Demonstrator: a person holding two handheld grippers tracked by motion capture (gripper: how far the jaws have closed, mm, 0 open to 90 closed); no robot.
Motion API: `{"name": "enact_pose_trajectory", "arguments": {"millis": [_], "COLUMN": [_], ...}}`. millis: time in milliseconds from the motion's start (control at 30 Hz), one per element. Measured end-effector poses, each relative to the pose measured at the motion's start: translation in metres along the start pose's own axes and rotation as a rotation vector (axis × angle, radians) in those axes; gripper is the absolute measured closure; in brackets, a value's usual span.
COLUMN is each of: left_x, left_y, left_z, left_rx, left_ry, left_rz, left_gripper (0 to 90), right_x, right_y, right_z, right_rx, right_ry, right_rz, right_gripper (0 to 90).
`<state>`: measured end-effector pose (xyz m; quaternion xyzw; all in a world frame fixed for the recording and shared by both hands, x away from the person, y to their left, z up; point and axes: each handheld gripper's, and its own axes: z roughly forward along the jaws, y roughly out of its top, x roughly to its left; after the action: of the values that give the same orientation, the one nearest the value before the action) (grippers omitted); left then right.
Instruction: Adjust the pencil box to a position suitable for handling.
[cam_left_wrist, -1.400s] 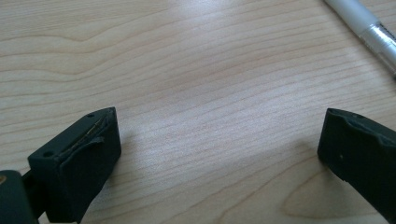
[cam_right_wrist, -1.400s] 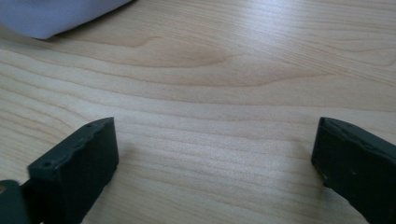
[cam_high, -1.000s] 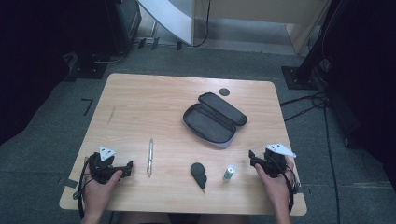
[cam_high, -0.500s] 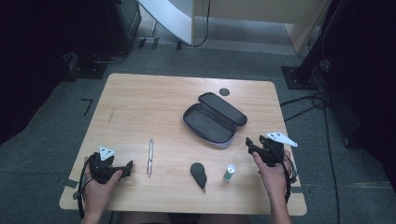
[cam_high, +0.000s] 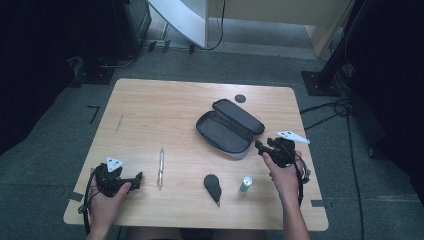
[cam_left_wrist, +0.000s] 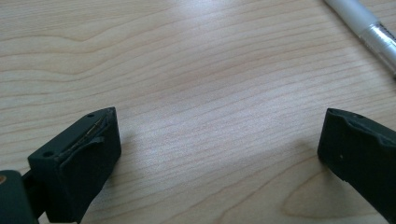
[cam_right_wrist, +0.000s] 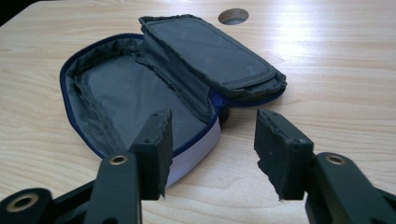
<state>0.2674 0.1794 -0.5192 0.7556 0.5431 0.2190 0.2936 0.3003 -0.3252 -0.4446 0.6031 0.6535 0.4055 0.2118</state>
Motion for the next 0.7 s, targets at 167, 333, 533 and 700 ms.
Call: {"name": "enact_pose_trajectory", "arguments": {"millis": [167,333,533,700], "left_x": [0.0,0.0,0.0,0.0], "left_y": [0.0,0.0,0.0,0.0], "left_z": [0.0,0.0,0.0,0.0], "left_rx": [0.0,0.0,0.0,-0.001], "left_ry": [0.0,0.0,0.0,0.001], "left_rz": [0.0,0.0,0.0,-0.001], "left_gripper": [0.0,0.0,0.0,0.0], "right_x": [0.003,0.007,0.01,0.013], "right_y": [0.009,0.011,0.013,0.014], "right_z": [0.006,0.02,0.035,0.05], "right_rx": [0.021,0.06,0.112,0.162], "right_ry": [-0.011,-0.035,-0.041,-0.078], "right_rz": [0.013,0.0,-0.009,-0.005], "right_gripper": [52.2,54.7,56.8,57.4]}}
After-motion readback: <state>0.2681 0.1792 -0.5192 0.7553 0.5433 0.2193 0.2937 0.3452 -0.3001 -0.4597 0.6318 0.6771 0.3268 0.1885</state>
